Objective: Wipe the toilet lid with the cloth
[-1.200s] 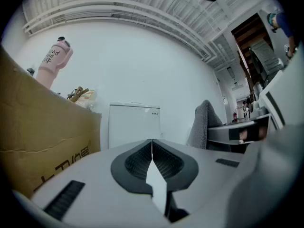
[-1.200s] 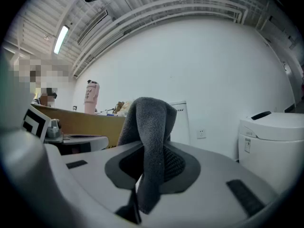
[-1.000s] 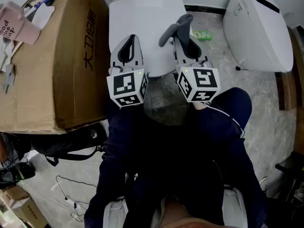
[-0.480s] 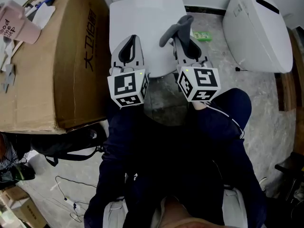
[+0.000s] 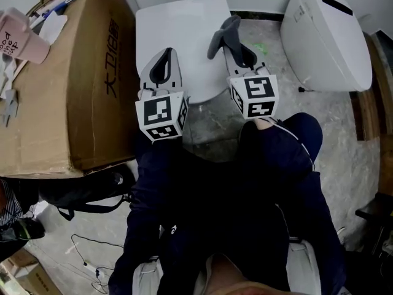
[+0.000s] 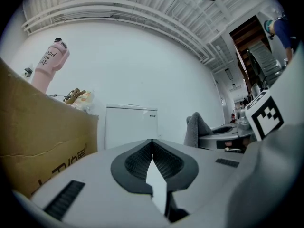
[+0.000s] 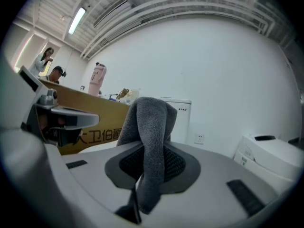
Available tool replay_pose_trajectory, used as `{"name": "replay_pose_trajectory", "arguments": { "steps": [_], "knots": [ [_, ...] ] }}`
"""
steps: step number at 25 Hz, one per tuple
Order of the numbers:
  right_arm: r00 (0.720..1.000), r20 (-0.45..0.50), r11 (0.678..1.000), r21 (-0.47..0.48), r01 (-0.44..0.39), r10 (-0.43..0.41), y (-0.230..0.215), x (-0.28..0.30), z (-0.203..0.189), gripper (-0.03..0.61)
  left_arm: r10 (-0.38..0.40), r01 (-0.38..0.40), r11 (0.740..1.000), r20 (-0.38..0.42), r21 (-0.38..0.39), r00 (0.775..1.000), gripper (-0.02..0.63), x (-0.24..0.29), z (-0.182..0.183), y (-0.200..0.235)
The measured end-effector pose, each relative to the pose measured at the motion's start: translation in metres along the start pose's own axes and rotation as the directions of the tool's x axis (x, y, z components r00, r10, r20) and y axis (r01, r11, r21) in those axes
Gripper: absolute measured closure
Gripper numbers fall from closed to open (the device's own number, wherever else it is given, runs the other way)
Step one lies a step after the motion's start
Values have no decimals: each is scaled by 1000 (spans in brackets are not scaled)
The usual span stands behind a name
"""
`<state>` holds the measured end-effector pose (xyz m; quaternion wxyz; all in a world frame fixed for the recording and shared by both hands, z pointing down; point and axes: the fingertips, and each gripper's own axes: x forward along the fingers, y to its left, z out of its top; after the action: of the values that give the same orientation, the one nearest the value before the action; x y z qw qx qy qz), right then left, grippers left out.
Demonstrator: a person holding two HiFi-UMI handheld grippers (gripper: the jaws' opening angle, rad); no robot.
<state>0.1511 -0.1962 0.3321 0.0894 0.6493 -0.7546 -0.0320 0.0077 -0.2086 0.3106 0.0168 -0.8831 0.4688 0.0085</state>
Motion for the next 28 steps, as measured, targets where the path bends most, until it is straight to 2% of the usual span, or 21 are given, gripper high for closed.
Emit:
{"name": "replay_pose_trajectory", "arguments": {
  "steps": [2,4,7,11,19,25,28],
  "knots": [
    [999,-29,995,-96,-22,19,-7,14,3,514,-2,2,1000,2,-1,1000,597,1,2,-1],
    [998,-58,976,-211,-46,34,-13,31,6,514,-3,3,1000,2,4,1000,597,0,4,-3],
    [992,-108,915,-391,-98,59,-25,58,3,514,2,-2,1000,-3,0,1000,597,0,4,-4],
    [981,-176,824,-541,-168,85,-46,99,-4,514,4,-4,1000,0,-22,1000,597,4,6,-5],
    [957,-279,640,-722,-263,78,-87,184,-36,514,44,-44,999,-8,-15,999,597,7,6,-4],
    [939,-330,564,-760,-323,93,-95,243,-55,514,126,-126,992,-25,-13,992,597,11,3,10],
    [930,-358,511,-786,-348,82,-98,265,-64,514,153,-154,988,-36,-10,988,597,13,-1,14]
  ]
}}
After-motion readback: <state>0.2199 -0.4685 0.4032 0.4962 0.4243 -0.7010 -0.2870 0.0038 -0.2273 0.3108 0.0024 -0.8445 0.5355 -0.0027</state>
